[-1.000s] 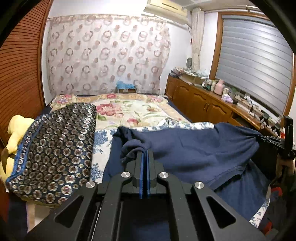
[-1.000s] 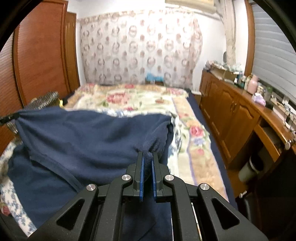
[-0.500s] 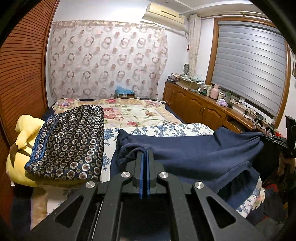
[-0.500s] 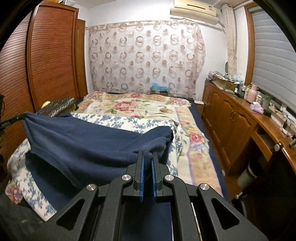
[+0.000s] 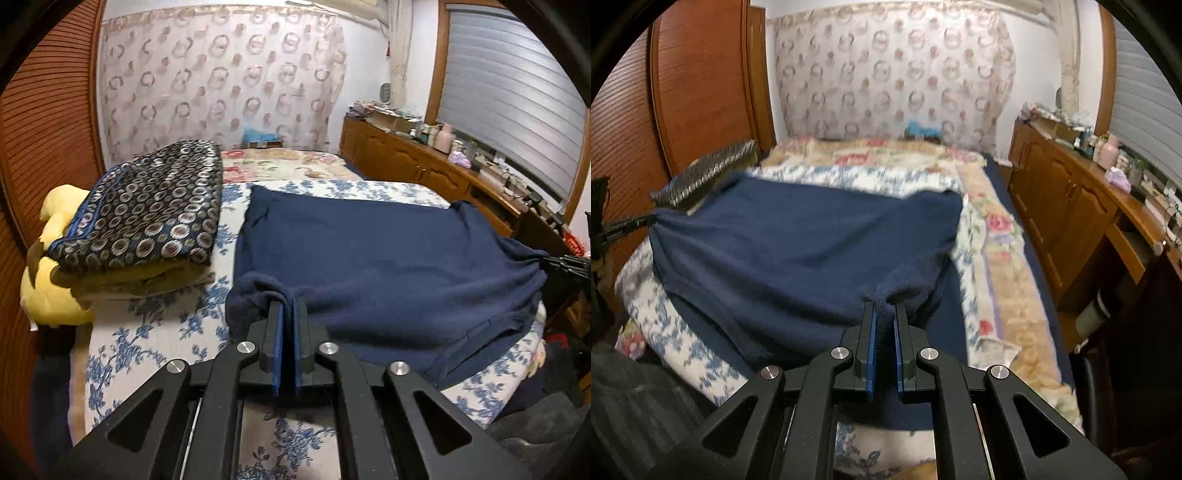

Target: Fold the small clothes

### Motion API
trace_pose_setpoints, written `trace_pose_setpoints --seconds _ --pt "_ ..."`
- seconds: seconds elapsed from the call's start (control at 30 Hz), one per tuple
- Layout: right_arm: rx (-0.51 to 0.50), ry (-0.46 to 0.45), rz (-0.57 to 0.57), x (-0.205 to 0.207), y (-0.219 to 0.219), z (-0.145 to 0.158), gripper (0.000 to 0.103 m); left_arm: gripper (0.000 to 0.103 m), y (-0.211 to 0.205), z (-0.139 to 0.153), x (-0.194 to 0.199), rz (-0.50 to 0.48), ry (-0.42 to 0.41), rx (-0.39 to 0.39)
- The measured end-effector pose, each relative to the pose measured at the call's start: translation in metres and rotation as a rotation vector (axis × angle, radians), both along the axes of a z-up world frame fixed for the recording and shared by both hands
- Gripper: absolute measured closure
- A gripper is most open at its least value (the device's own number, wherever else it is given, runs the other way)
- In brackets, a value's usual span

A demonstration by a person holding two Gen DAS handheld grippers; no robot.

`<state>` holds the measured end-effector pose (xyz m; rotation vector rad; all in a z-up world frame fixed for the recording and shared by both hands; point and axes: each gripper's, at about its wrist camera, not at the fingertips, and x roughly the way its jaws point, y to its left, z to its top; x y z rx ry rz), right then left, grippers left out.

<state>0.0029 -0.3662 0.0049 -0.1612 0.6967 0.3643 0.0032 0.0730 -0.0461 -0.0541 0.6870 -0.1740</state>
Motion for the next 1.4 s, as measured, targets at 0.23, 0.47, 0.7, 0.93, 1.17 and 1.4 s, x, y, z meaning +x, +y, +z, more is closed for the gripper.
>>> trace_pose_setpoints --seconds 0.23,0.47,0.7,0.93,1.17,1.4 --pt "-0.065 0.014 0.020 0.004 0.020 0.005 0.091 0.081 0.003 0.000 -0.009 0.019 -0.003 0.001" --pt "-0.079 -0.039 0.033 -0.018 0.017 0.016 0.060 0.065 0.009 0.006 -0.016 0.037 -0.016 0.005" --pt "-0.058 -0.077 0.025 -0.012 0.023 0.019 0.049 0.044 0.012 -0.001 -0.009 0.054 0.010 0.025" --pt "-0.023 -0.049 0.037 0.014 0.054 -0.010 0.047 0.032 0.009 -0.014 -0.005 0.052 0.048 0.025" --pt "-0.020 0.013 0.050 0.043 0.081 -0.037 0.047 0.032 0.013 -0.026 -0.004 0.071 0.080 0.032" --pt "-0.037 0.056 0.060 0.062 0.091 -0.047 0.047 0.032 0.019 -0.033 -0.005 0.088 0.097 0.023"
